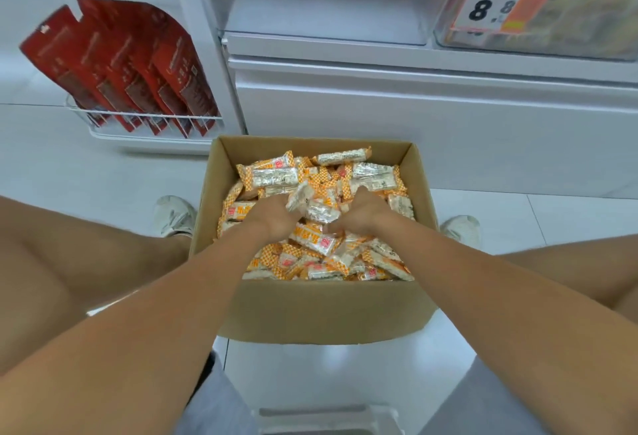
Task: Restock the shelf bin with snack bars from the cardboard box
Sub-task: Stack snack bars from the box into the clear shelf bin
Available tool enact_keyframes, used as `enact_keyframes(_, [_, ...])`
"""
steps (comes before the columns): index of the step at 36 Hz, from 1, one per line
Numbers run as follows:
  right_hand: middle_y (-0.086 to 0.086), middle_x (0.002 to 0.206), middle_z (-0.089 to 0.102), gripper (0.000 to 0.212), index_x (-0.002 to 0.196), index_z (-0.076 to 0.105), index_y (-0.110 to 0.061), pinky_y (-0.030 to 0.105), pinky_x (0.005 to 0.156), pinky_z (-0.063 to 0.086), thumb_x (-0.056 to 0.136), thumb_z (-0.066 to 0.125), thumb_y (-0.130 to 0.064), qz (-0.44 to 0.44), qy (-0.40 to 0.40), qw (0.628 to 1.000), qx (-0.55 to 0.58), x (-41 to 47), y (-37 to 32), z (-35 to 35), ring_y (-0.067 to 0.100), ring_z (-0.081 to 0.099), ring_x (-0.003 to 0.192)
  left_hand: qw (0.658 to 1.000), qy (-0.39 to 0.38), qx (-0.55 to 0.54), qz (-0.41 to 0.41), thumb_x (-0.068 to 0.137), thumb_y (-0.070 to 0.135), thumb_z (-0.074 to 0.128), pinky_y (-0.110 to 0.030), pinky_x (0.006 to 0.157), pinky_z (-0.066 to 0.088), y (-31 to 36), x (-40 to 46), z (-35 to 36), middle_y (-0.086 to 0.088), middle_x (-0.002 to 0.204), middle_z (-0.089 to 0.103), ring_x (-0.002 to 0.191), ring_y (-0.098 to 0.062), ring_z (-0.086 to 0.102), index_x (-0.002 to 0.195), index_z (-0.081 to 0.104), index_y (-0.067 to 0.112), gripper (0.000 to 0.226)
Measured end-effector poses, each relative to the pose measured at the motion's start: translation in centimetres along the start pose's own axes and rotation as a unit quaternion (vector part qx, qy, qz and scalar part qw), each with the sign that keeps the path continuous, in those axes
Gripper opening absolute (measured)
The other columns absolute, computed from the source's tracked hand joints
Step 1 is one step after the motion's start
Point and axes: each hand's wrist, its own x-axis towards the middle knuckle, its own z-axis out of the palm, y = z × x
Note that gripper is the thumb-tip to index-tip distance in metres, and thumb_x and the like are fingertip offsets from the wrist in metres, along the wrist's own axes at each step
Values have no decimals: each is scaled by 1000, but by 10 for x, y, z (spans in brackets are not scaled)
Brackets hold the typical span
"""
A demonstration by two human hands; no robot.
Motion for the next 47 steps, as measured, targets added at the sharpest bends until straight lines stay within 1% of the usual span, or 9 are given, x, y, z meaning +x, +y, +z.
enact_keyframes(3, [10, 150, 44, 103, 153, 29, -14, 33, 87, 44, 72, 91, -30, -17, -21, 992, 123, 2, 4, 10, 33, 47, 134, 990, 10, -134, -42, 107, 31, 44, -40, 88, 51, -2, 2, 7, -13, 138, 56, 106, -30, 61, 152, 37, 13, 49])
enact_keyframes(11, [-8, 79, 52, 69, 140, 51, -28, 43, 72, 60, 80, 78, -10, -111, 77, 969, 208, -5, -6, 24, 18, 64, 61, 913, 19, -384, -139, 106, 13, 43, -42, 108, 39, 9, 8, 13, -10, 157, 35, 143, -34, 36, 160, 14, 12, 61])
enact_keyframes(18, [0, 144, 55, 79, 148, 49, -24, 32, 111, 37, 77, 82, -17, -352, 111, 928, 48, -18, -20, 12, 16, 48, 131, 800, -43, -589, -106, 88, 70, 56, -50, 97, 53, 27, 3, -2, -6, 109, 68, 99, -25, 66, 114, 63, 19, 58])
enact_keyframes(22, [-10, 159, 35, 98, 157, 31, -33, 29, 114, 33, 76, 85, -20, -326, -12, 939, 112, -25, -36, -16, 2, 32, 139, 760, -79, -643, -44, 83, 53, 76, -43, 83, 60, 31, 0, -23, -6, 130, 64, 111, -26, 66, 124, 66, 22, 52])
enact_keyframes(25, [-4, 146, 44, 93, 156, 34, -30, 37, 108, 46, 78, 76, -3, -276, -68, 937, 204, -37, -52, -50, 10, 47, 128, 763, -77, -641, -24, 94, 31, 68, -33, 65, 60, 35, -5, -35, -8, 104, 74, 76, -20, 72, 120, 67, 14, 32])
enact_keyframes(29, [18, 122, 67, 67, 133, 57, -13, 61, 90, 51, 70, 67, 8, -308, -91, 927, 193, -59, -68, -94, 42, 67, 105, 771, -58, -634, 25, 87, 31, 75, -39, 71, 61, 51, -12, -60, -12, 109, 75, 87, -27, 74, 134, 58, 10, 53])
enact_keyframes(33, [4, 94, 68, 67, 132, 58, -5, 26, 65, 53, 69, 79, 3, -333, 75, 936, 80, -74, -87, -134, 8, 64, 64, 773, -46, -629, 61, 71, 37, 83, -29, 59, 57, 82, -28, -96, -9, 91, 74, 72, -18, 68, 132, 60, 9, 71])
enact_keyframes(38, [13, 108, 54, 83, 137, 50, -16, 34, 73, 51, 63, 85, -12, -405, 157, 898, -76, -93, -107, -164, 27, 58, 93, 814, -75, -567, 102, 64, 43, 81, -28, 65, 56, 127, -48, -145, -6, 92, 73, 67, -12, 68, 114, 69, 15, 58])
enact_keyframes(47, [12, 116, 66, 102, 152, 34, -31, 39, 84, 60, 73, 80, 15, -420, -54, 891, 161, -86, -131, -245, 27, 73, 94, 878, -128, -445, 121, 64, 1, 81, -48, 97, 52, 151, -50, -220, -16, 98, 70, 92, -27, 65, 112, 67, 9, 50])
